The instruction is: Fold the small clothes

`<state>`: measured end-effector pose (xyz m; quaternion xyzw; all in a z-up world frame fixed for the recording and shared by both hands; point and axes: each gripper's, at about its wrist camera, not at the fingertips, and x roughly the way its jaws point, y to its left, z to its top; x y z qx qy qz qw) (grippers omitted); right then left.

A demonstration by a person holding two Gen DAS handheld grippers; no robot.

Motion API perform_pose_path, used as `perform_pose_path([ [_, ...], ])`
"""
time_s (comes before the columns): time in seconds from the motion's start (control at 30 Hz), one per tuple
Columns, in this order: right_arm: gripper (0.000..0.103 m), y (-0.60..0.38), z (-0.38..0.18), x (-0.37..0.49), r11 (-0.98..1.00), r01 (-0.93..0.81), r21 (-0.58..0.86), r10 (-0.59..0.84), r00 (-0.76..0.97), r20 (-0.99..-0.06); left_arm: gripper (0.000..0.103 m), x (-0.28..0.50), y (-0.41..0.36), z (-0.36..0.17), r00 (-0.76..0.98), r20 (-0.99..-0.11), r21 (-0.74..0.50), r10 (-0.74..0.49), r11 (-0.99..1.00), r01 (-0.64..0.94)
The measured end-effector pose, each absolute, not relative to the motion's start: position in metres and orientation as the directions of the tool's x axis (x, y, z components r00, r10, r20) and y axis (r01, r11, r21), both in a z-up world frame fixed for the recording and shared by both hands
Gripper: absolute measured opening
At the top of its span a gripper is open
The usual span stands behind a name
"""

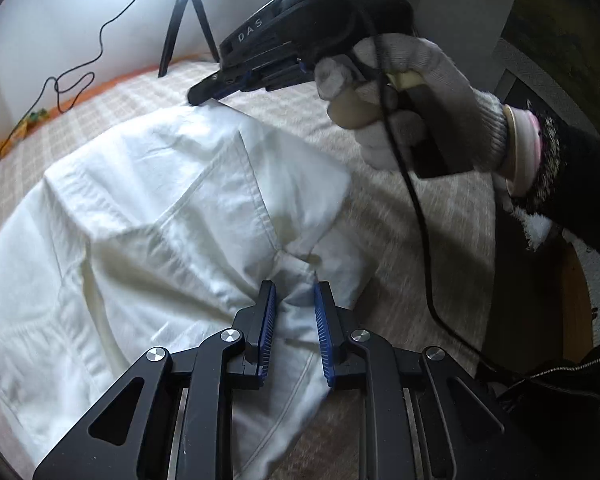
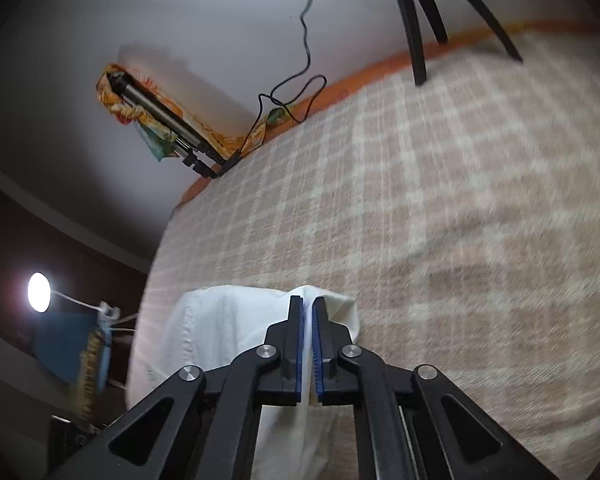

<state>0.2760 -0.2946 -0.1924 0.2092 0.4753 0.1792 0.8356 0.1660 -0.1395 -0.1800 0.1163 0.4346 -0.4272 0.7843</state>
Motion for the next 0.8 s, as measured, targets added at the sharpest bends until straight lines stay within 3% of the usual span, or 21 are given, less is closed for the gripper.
perform_pose_path([
  [0.27, 0.005, -0.311, -0.179, 0.259, 0.904, -0.074, 0.421, 0.396, 0.513, -0.762, 0.018, 0.151, -0.126, -0.162, 0.282, -0.747, -0.194, -0.603, 0.602, 0.774],
  [0.37, 0.015, -0.303, -0.15, 0.221, 0.907, -0.2, 0.37, 0.414, 0.57, -0.709, 0.028, 0.14, -0.104, -0.137, 0.328, -0.677, -0.244, -0.659, 0.621, 0.745],
  [0.43, 0.016, -0.291, -0.139, 0.193, 0.905, -0.286, 0.314, 0.424, 0.584, -0.692, 0.033, 0.134, -0.083, -0.122, 0.37, -0.631, -0.283, -0.682, 0.646, 0.709],
  [0.63, 0.016, -0.251, -0.174, 0.146, 0.902, -0.413, 0.128, 0.341, 0.498, -0.798, 0.044, 0.128, -0.03, -0.115, 0.489, -0.645, -0.243, -0.587, 0.765, 0.597],
  [0.8, 0.016, -0.239, -0.193, 0.129, 0.902, -0.432, 0.011, 0.238, 0.476, -0.846, 0.044, 0.14, 0.014, -0.132, 0.532, -0.685, -0.261, -0.498, 0.849, 0.459],
])
